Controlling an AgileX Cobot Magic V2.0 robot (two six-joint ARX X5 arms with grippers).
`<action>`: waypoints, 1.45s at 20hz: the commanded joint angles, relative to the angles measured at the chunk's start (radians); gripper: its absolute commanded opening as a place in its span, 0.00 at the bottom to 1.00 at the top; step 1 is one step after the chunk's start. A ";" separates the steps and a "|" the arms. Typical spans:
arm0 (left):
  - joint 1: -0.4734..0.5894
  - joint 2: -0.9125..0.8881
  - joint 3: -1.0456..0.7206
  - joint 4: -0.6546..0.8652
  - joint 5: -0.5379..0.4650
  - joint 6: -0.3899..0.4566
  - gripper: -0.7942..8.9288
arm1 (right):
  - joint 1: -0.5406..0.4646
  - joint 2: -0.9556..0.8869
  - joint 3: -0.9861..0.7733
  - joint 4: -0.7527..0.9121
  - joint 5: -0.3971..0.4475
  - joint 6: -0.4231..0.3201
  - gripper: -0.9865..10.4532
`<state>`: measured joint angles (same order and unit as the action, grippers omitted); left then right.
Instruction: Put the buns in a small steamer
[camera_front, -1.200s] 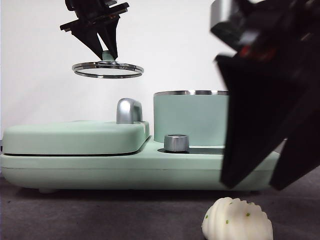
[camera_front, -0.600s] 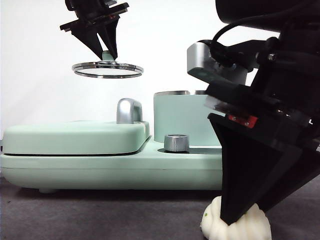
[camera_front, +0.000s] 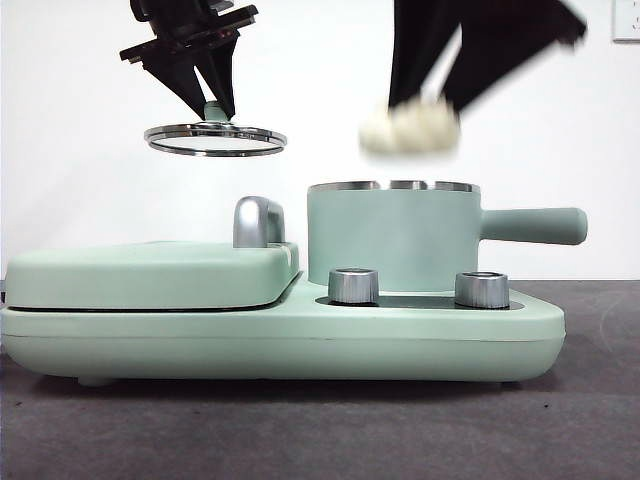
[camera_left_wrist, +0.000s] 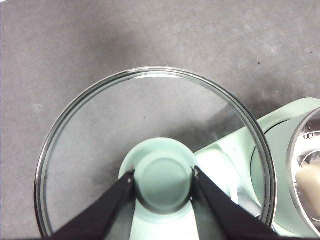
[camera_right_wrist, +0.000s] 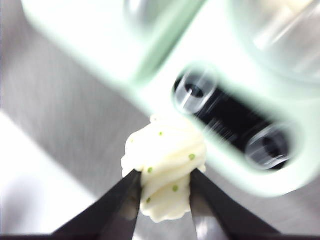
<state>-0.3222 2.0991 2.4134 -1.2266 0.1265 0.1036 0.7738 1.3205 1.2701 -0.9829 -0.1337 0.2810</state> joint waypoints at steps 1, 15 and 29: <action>-0.005 -0.006 0.039 0.023 0.001 -0.008 0.17 | -0.069 0.085 0.185 -0.066 0.005 -0.113 0.20; -0.005 -0.006 0.039 0.039 0.001 -0.007 0.17 | -0.305 0.555 0.518 -0.136 0.038 -0.275 0.21; -0.005 -0.006 0.039 0.037 0.001 -0.011 0.17 | -0.307 0.607 0.549 -0.136 0.037 -0.278 0.43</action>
<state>-0.3222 2.0991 2.4134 -1.2079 0.1261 0.1009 0.4610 1.9083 1.7859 -1.1263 -0.0998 0.0109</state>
